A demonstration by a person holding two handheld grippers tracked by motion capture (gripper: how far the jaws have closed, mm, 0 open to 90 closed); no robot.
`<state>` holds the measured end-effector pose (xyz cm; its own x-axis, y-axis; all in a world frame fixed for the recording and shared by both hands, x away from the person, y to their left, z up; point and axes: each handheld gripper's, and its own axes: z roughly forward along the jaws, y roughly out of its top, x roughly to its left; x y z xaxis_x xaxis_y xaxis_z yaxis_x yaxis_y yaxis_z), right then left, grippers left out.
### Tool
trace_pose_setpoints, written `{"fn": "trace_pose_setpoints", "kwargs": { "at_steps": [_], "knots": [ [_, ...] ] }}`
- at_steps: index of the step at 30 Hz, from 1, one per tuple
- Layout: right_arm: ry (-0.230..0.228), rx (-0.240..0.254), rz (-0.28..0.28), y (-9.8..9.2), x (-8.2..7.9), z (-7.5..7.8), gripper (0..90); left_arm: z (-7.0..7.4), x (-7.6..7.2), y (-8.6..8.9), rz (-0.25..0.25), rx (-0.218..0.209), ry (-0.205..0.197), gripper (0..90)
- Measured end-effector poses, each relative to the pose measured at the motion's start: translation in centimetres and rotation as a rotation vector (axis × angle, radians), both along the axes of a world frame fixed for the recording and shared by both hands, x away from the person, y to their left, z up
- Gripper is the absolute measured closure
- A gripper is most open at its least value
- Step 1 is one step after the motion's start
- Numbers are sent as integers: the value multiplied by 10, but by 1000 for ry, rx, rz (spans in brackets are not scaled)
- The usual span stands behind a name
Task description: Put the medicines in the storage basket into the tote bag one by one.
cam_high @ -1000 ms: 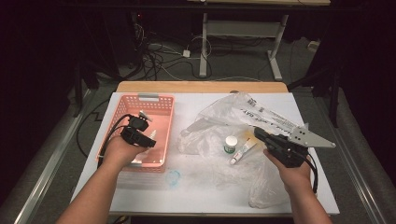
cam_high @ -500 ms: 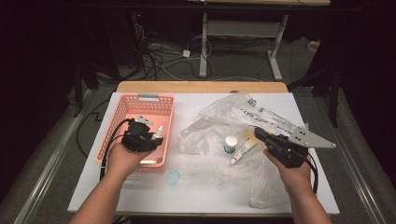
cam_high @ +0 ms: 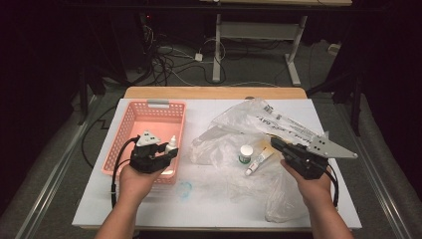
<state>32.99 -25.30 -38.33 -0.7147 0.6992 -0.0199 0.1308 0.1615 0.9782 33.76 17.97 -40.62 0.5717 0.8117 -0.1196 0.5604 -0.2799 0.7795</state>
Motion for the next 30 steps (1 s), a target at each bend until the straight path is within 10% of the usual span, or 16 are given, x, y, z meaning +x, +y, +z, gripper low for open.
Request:
{"fn": "trace_pose_setpoints", "kwargs": {
  "at_steps": [18,30],
  "knots": [
    [-7,7,-4,-2,0,1,900,20,-34,-17,-91,-88,-104,582],
    [-6,10,-7,-3,0,1,900,19,-46,-54,-193,-59,-120,582]
  ]
}}
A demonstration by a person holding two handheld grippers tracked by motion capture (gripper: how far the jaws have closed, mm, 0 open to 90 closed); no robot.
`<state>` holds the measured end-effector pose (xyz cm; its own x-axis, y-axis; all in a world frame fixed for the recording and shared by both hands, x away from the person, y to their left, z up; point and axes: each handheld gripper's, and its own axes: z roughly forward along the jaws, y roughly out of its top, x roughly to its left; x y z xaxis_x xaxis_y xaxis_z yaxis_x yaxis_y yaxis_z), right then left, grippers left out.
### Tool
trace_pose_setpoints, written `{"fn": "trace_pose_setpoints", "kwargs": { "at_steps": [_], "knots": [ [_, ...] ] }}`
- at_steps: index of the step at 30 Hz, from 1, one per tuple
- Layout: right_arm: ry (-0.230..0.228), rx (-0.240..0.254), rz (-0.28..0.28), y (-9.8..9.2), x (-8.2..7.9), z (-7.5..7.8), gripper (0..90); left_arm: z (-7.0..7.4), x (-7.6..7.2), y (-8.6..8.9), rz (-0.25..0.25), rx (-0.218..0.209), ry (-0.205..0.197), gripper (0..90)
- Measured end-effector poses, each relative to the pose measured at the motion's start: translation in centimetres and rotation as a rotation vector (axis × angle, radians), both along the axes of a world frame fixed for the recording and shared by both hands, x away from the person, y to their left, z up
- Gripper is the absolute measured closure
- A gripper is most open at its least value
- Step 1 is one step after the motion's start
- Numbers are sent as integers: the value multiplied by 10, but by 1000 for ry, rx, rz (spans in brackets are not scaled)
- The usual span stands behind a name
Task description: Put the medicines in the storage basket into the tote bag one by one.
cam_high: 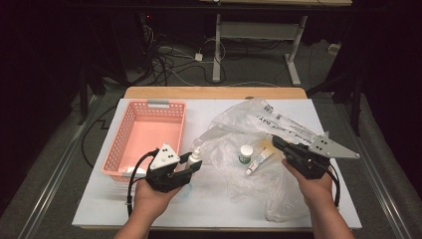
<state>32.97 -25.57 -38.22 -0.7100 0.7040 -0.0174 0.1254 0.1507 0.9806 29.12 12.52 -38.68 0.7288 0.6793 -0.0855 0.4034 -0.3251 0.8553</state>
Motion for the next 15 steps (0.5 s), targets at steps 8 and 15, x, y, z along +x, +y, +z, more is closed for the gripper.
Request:
{"fn": "trace_pose_setpoints", "kwargs": {
  "at_steps": [8,15],
  "knots": [
    [0,-4,2,0,0,0,900,-9,2,-32,-63,18,20,582],
    [9,-3,0,2,0,-1,900,-15,8,-56,-94,30,35,582]
  ]
}}
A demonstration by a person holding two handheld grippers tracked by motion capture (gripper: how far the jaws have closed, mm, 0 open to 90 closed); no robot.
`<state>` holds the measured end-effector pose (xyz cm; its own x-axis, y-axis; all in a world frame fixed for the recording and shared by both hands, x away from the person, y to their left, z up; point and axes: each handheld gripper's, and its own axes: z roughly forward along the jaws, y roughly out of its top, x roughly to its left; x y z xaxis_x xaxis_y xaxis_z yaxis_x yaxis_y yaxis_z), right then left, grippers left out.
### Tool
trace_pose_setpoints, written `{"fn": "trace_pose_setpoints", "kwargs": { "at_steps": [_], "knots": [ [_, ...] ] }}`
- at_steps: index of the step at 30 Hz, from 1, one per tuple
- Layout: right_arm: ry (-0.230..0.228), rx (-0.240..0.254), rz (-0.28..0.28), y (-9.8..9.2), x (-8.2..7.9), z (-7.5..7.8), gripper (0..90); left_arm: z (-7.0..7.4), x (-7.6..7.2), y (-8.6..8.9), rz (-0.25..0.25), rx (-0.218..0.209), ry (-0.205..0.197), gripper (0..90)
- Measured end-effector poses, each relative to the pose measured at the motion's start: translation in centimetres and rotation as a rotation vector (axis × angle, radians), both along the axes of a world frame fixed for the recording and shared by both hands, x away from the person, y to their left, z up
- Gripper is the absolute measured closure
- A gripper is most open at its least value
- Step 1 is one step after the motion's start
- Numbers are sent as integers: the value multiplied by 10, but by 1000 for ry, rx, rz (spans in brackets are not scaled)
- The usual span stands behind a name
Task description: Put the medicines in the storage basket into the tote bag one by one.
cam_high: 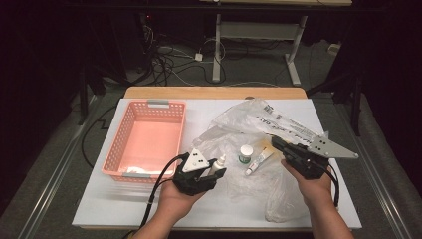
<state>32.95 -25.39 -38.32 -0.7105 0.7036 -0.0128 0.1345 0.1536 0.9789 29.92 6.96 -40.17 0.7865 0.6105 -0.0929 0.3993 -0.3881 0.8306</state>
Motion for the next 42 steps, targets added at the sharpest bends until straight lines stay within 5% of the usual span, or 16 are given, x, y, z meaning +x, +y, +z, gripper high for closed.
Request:
{"fn": "trace_pose_setpoints", "kwargs": {
  "at_steps": [17,42],
  "knots": [
    [-7,4,2,-1,-1,2,900,-18,22,-53,-48,-4,37,582],
    [-13,10,2,-3,0,2,900,-52,61,-125,-78,5,33,580]
  ]
}}
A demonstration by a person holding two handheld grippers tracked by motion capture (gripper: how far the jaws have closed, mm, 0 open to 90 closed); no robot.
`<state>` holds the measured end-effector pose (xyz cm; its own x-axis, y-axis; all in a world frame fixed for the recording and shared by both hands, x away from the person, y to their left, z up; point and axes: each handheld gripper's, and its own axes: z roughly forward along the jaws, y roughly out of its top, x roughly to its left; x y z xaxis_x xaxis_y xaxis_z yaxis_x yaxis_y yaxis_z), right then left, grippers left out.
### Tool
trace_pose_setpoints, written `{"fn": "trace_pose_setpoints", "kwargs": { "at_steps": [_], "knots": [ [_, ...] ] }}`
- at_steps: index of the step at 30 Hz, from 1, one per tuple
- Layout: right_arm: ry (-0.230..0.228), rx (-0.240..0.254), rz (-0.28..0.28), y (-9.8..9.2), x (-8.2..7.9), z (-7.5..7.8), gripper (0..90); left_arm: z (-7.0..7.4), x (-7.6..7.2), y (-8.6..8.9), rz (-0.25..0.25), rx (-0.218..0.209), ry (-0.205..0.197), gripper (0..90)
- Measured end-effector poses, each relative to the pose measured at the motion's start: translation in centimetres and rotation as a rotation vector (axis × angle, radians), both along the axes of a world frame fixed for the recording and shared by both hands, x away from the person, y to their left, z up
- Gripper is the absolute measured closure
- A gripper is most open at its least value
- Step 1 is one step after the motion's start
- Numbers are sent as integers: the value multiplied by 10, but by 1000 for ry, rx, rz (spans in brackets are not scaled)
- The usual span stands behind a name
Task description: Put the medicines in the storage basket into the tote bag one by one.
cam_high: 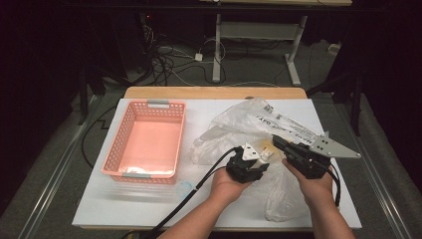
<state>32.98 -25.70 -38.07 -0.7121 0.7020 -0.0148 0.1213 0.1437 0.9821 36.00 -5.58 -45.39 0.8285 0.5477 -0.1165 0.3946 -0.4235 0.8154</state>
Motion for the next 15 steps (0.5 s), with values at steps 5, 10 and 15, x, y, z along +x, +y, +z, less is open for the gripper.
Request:
{"fn": "trace_pose_setpoints", "kwargs": {
  "at_steps": [5,10,15],
  "knots": [
    [0,3,-1,-1,0,0,900,-9,6,-11,-2,26,-3,579],
    [2,6,-2,-2,0,0,900,-14,8,-24,-21,28,34,578],
    [2,8,-2,-3,0,1,900,-18,11,-31,-9,43,14,576]
  ]
}}
